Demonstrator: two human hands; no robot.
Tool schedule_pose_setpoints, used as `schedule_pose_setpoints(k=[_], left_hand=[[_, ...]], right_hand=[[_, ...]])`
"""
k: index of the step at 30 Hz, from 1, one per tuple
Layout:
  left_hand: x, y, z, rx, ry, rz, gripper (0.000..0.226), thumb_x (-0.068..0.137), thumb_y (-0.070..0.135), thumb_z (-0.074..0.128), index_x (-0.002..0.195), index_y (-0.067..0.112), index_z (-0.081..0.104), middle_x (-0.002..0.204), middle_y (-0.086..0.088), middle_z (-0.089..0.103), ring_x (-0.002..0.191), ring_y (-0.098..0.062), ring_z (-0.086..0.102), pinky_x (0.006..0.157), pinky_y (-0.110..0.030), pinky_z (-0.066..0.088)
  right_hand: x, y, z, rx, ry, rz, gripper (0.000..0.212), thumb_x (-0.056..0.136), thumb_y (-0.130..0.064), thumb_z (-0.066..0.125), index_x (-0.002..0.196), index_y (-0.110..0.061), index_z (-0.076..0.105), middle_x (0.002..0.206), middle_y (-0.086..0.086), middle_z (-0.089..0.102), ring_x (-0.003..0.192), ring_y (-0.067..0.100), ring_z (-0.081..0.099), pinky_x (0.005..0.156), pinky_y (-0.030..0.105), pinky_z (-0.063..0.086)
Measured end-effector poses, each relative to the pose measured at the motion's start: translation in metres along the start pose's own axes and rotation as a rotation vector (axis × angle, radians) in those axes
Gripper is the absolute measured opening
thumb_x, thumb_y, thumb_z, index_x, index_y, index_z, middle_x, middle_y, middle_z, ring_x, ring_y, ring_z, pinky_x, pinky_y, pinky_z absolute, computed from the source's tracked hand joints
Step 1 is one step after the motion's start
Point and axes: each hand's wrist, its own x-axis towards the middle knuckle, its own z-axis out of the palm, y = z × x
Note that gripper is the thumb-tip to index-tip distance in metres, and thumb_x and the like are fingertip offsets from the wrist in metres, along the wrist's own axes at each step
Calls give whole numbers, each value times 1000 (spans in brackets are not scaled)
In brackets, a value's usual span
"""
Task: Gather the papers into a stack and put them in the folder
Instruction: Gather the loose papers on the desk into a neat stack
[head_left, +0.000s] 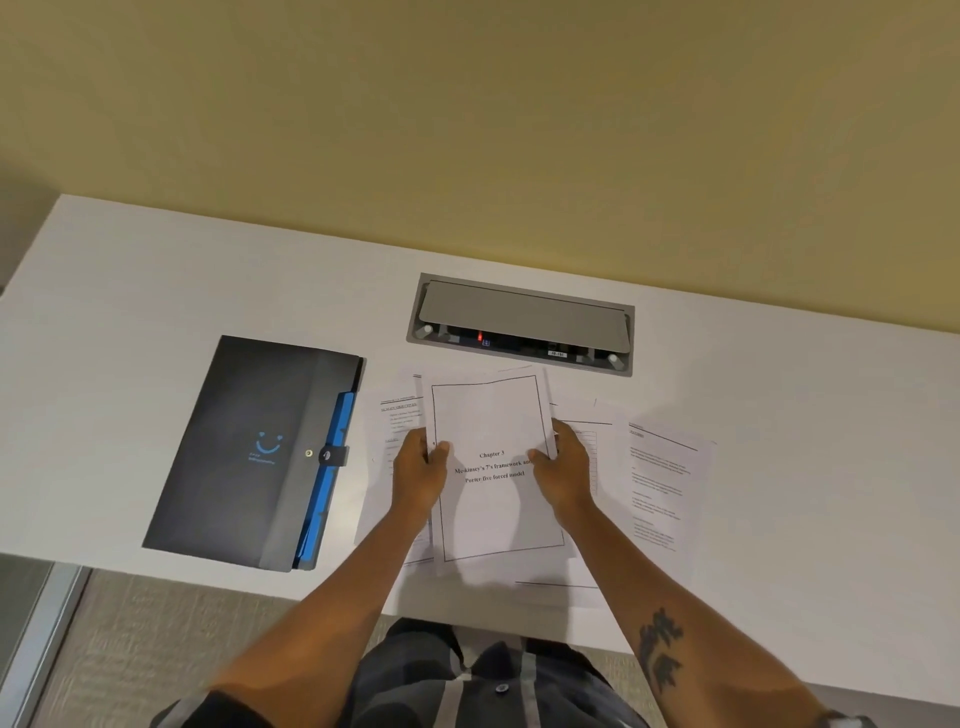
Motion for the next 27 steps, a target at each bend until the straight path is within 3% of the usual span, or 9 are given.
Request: schedule_pose_setpoints(k=[3,6,7,10,14,19,22,27], left_hand=[[-2,0,1,-34,-15,6,28,92,16,67,118,13,56,104,-4,65,98,-24,64,88,-39,56],[-2,0,2,-20,-16,-6,33,93,11,67,122,12,52,113,-6,65,107,-27,64,93,-40,56],[-2,0,3,-15,-15,-10,33,93,10,66,122,11,52,116,-7,65,110,-29,64,95,-42,56],[-1,1,1,5,-6,-14,33,96,9,64,126,12,49,130,-11,63,119,-34,63,101,-50,55],[-3,0,-6,-14,22,-8,38,97,9,63,131,17,48,141,-9,58,128,-34,59,105,-53,53],[-15,-9,-21,-51,106,-85,39,96,15,65,130,24,46,144,-7,56,131,-33,56,106,-49,49],[-25,-16,-33,-46,152,-135,47,96,20,66,138,22,44,142,-8,57,131,-34,56,107,-53,49],[-51,-29,-46,-84,208,-143,42,94,27,68,130,23,47,123,-1,65,107,-25,64,90,-48,57]], right_hand=[[1,-2,0,-23,-29,-8,57,96,-1,66,150,-10,49,139,4,63,128,24,59,112,39,49],[-3,0,-13,-78,-5,-116,45,95,-5,70,138,-8,58,110,2,66,104,22,63,92,27,54],[-3,2,-21,-100,42,-155,42,94,-3,70,135,-5,60,106,6,67,99,26,65,89,31,57],[-2,14,-50,-252,159,-206,45,92,-1,71,136,-3,60,124,15,67,116,34,64,100,46,56],[7,21,-91,-590,48,-235,79,84,-30,84,152,-10,46,152,8,50,142,30,44,111,47,46],[24,20,-113,-973,-154,-298,135,71,-59,87,166,-13,3,175,5,4,162,29,7,130,53,19],[29,21,-112,-1035,-213,-298,138,74,-65,81,165,-14,-9,176,3,-5,163,29,-3,130,57,9],[25,28,-114,-1013,-207,-345,130,80,-73,68,165,-15,-12,176,4,-4,163,25,-7,131,56,-2]])
